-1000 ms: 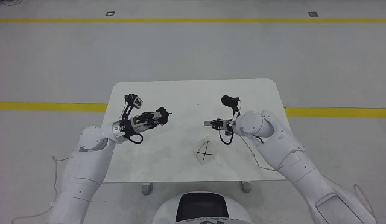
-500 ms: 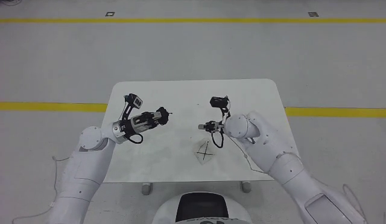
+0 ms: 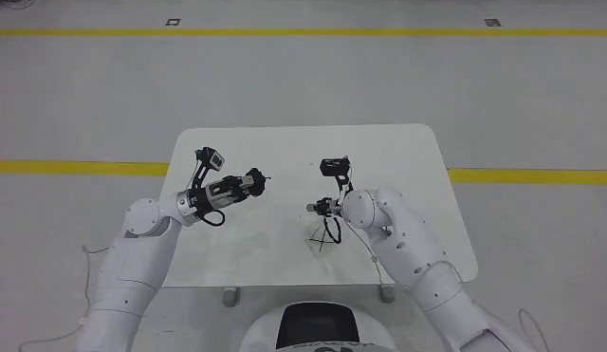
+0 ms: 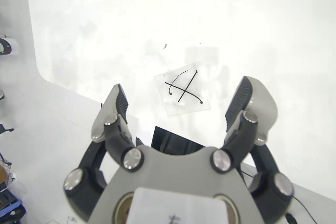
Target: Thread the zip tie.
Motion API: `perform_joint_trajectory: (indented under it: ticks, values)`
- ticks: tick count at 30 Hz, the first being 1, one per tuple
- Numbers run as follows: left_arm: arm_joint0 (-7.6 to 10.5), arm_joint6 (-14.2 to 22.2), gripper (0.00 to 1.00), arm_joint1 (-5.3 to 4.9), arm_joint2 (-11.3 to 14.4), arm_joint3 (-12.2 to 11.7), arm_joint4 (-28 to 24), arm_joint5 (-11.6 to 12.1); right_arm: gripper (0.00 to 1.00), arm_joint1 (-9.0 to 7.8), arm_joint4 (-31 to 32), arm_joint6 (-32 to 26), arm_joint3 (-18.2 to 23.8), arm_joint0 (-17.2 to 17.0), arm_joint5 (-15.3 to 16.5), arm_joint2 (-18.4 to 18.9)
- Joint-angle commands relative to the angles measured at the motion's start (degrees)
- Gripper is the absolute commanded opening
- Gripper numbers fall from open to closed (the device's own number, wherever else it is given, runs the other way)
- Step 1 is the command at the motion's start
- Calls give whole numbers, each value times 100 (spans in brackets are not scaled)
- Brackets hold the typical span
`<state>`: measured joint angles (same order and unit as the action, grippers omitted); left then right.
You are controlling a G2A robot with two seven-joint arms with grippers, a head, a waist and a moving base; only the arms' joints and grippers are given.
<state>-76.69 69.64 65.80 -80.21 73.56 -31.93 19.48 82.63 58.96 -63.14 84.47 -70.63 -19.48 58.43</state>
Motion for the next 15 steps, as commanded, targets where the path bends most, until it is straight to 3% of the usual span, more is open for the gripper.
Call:
perform_joint_trajectory:
  ticks: [1,9,15]
  values:
    - [0,0,0,0,0,0,0,0,100,-1,-3,1,-1,1,0,-1]
    - [0,0,0,0,0,0,0,0,100,95,-45,65,-209,76,0,-191]
    - [0,0,0,0,0,0,0,0,100,465,358,-56,-786,256,0,-51]
